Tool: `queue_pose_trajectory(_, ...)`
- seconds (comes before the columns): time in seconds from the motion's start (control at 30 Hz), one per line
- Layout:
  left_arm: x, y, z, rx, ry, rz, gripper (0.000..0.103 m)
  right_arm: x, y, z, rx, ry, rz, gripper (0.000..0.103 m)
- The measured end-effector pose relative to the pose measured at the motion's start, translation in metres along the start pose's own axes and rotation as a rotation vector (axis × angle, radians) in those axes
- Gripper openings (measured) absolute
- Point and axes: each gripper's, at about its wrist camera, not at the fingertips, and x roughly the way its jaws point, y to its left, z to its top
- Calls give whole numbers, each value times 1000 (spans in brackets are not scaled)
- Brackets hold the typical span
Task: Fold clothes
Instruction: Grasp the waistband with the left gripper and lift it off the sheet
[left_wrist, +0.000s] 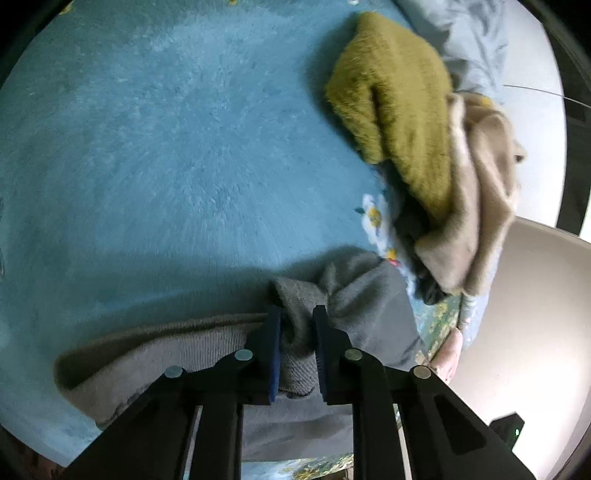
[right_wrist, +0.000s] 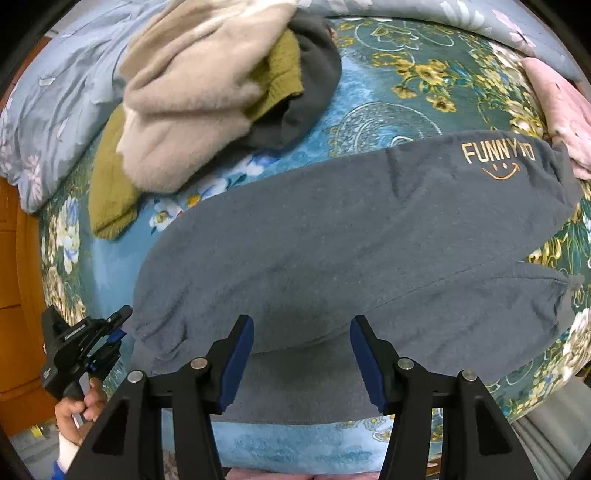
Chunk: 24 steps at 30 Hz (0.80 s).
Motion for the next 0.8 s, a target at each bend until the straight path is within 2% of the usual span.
queue_pose_trajectory(0.1,-15,-5,-8,57,-53,-56,15,0,2,-1,5,8,-3,58)
queue_pose_trajectory(0.23,-44,-11,-7,138,-143,-213,15,-3,3,1,10,12,-8,58)
queue_pose_trajectory(0.27,-46,-9,-4,142,-151,-211,15,-3,2,2,12,13,-12,58)
queue_pose_trajectory(0.4,-25,7,10,123,-124,-46,15,-4,-2,5,31,17,-23,58)
queue_pose_trajectory(0.43,-19,14,14,90,-111,-41,15,-5,-4,7,42,19,-22,58)
queue_pose_trajectory(0.5,-13,24,20,38,-104,-48,15,-7,-5,9,56,22,-19,58)
queue_pose_trajectory(0.6,-11,20,26,27,-114,-77,15,-7,-5,11,58,24,-21,58)
queue_pose_trajectory(0.7,-13,2,31,77,-118,-104,15,-5,-7,11,62,31,-25,58)
queue_pose_trajectory(0.8,-20,-16,34,159,-165,-166,15,-4,-9,11,78,40,-20,58)
